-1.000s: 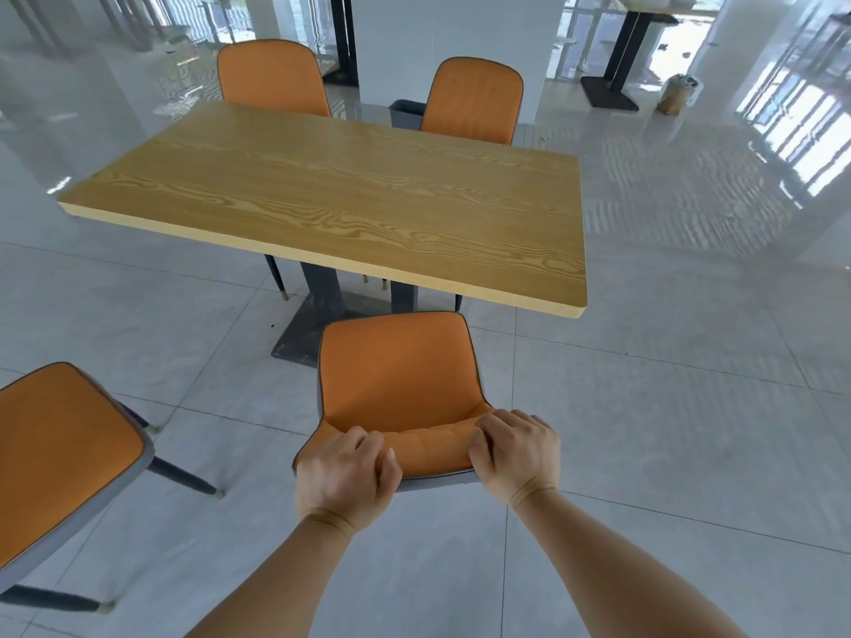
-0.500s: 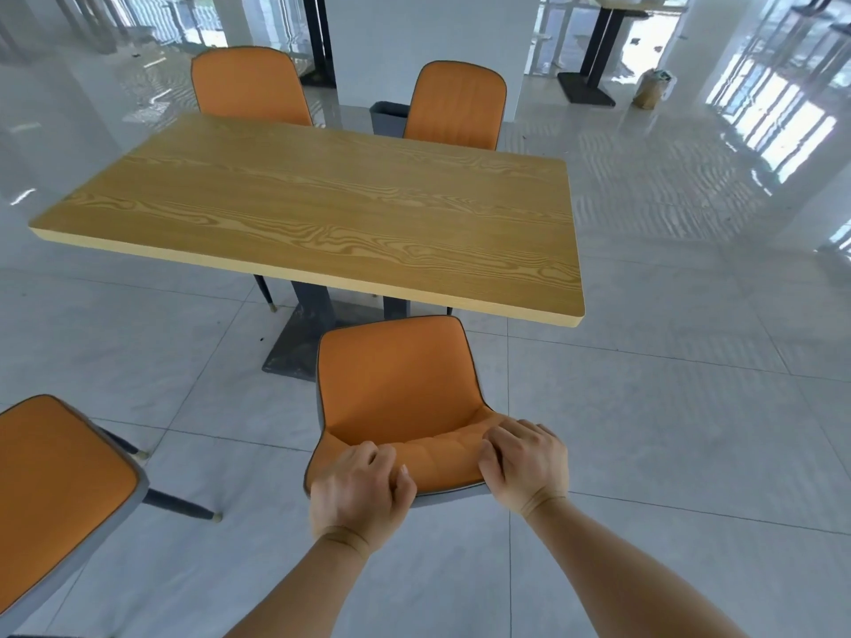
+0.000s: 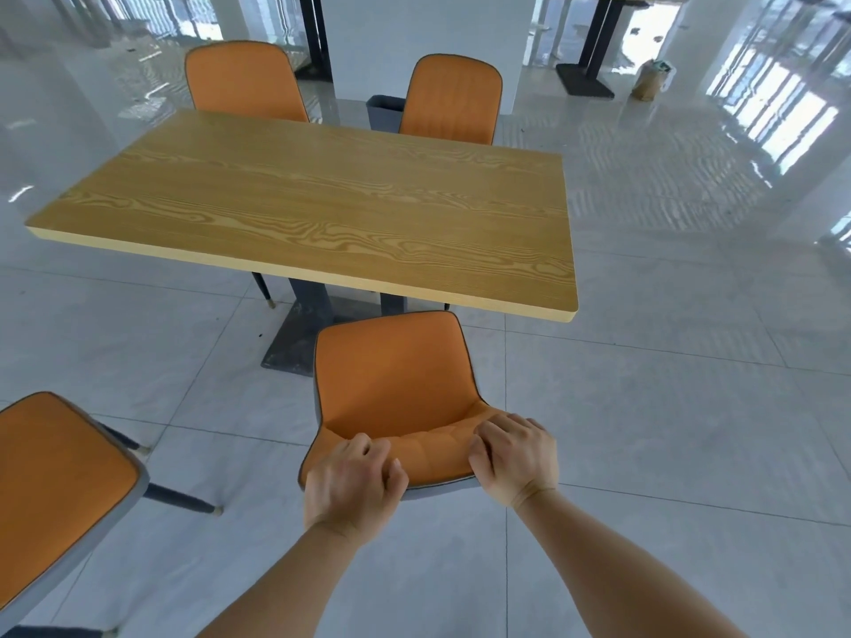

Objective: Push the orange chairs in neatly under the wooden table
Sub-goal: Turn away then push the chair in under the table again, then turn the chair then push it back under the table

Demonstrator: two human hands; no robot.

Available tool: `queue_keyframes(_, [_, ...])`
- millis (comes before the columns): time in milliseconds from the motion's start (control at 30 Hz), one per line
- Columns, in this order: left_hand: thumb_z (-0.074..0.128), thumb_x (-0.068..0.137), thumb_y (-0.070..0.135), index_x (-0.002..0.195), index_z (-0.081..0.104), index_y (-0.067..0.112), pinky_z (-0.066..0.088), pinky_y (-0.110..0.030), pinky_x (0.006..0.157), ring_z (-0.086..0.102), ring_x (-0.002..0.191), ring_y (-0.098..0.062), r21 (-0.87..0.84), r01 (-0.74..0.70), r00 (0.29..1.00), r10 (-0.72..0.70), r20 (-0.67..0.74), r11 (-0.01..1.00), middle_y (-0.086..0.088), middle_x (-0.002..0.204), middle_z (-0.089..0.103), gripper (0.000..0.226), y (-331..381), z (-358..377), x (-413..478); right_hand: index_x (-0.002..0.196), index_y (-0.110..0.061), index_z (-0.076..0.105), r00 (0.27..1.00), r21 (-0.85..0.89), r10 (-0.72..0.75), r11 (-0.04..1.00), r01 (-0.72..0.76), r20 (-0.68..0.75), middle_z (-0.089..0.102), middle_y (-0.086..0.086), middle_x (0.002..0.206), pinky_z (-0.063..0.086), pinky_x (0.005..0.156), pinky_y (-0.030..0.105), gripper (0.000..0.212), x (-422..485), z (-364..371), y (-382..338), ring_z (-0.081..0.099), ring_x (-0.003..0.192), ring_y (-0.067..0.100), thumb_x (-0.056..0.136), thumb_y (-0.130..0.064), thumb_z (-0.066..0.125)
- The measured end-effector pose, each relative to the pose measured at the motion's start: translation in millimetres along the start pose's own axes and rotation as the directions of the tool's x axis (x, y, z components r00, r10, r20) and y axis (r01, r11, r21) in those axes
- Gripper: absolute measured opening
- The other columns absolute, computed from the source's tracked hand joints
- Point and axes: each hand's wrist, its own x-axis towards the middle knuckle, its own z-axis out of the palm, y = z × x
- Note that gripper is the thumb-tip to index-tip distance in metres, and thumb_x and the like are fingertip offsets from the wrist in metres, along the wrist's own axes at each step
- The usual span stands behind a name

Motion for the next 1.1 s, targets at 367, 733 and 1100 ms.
queue_keyframes(367, [0.029, 0.101, 0.040, 0.096, 0.056, 0.027, 0.047, -0.028, 0.067, 0.056, 0.083, -0.011, 0.022, 0.212, 0.924, -0.208, 0.321, 0.977, 0.007, 0.096, 0.057, 0.031, 15, -22, 4, 0.084, -0.030, 0.067, 0.847, 0.015, 0.195, 0.972, -0.233, 0.495, 0.063, -0.012, 0.085, 0.043, 0.076, 0.030, 0.036, 22, -30, -12, 0.052, 0.082, 0.009, 0.085, -0.046, 0.035])
queue_keyframes(733, [0.042, 0.094, 0.043, 0.141, 0.047, 0.031, 0.051, -0.041, 0.092, 0.058, 0.116, -0.020, -0.098, 0.314, 0.912, -0.272, 0.306, 0.944, 0.004, 0.140, 0.054, 0.049, 46, -74, -4, 0.130, -0.031, 0.058, 0.759, 0.102, 0.205, 0.937, -0.335, 0.618, 0.058, -0.007, 0.124, 0.046, 0.095, 0.036, 0.040, 30, -80, -26, 0.051, 0.115, 0.017, 0.095, -0.046, 0.046])
queue_keyframes(1100, [0.047, 0.096, 0.038, 0.146, 0.041, 0.025, 0.044, -0.038, 0.097, 0.056, 0.114, -0.018, -0.021, 0.266, 0.953, -0.260, 0.154, 0.964, 0.000, 0.133, 0.056, 0.051, 64, -127, -37, 0.132, -0.029, 0.057, 0.871, 0.202, 0.051, 0.964, -0.170, 0.488, 0.058, -0.006, 0.126, 0.049, 0.094, 0.038, 0.039, 26, -124, -61, 0.049, 0.119, 0.018, 0.098, -0.048, 0.052])
